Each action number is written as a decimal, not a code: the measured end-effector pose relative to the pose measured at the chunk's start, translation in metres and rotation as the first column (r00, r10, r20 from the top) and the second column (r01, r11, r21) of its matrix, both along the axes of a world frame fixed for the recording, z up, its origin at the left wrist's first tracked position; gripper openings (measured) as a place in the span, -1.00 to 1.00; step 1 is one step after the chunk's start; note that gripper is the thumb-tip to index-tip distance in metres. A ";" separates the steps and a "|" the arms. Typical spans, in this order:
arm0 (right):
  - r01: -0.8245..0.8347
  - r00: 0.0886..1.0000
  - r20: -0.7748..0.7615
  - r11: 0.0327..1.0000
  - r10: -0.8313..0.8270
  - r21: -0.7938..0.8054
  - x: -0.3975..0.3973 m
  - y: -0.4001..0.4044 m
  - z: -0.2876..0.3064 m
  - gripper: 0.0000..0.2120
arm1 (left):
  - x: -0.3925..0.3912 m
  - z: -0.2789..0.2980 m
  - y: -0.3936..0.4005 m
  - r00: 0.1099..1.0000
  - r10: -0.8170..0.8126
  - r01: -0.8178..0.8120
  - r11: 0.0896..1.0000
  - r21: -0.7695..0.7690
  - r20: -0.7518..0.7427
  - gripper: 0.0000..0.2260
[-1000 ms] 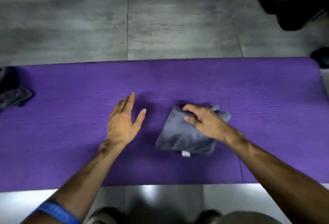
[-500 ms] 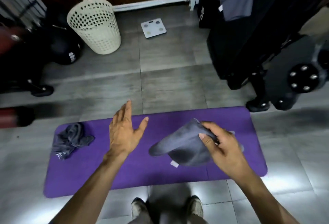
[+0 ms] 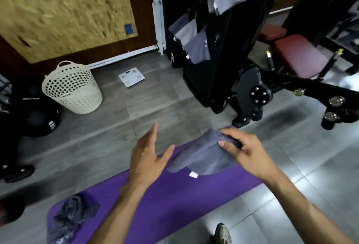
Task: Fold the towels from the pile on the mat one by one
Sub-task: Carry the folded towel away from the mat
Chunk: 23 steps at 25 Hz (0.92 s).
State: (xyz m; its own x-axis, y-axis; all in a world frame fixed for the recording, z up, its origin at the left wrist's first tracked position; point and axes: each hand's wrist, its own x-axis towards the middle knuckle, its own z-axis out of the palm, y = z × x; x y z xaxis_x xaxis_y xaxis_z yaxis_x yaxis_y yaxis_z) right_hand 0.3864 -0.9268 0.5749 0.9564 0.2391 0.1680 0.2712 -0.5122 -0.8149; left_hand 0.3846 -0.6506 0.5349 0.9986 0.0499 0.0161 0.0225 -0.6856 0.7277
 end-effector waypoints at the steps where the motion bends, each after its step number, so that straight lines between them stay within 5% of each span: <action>1: 0.028 0.999 -0.015 0.999 -0.028 0.018 0.003 0.000 0.008 -0.80 | 0.005 0.011 0.005 0.999 -0.041 0.041 0.999 -0.011 0.015 -0.25; 7: 0.169 0.984 0.038 0.983 -0.172 0.067 0.042 0.003 0.015 -0.79 | 0.078 0.034 0.015 0.989 -0.111 0.104 0.991 -0.082 -0.098 -0.29; 11: 0.184 0.983 -0.057 0.964 -0.176 0.195 0.100 -0.002 -0.001 -0.76 | 0.157 0.020 -0.005 0.980 -0.102 0.083 0.990 -0.114 -0.173 -0.29; 23: 0.234 0.965 -0.191 0.924 -0.182 0.301 0.360 -0.014 -0.039 -0.83 | 0.427 -0.019 -0.043 0.978 -0.134 0.114 0.985 -0.129 -0.158 -0.40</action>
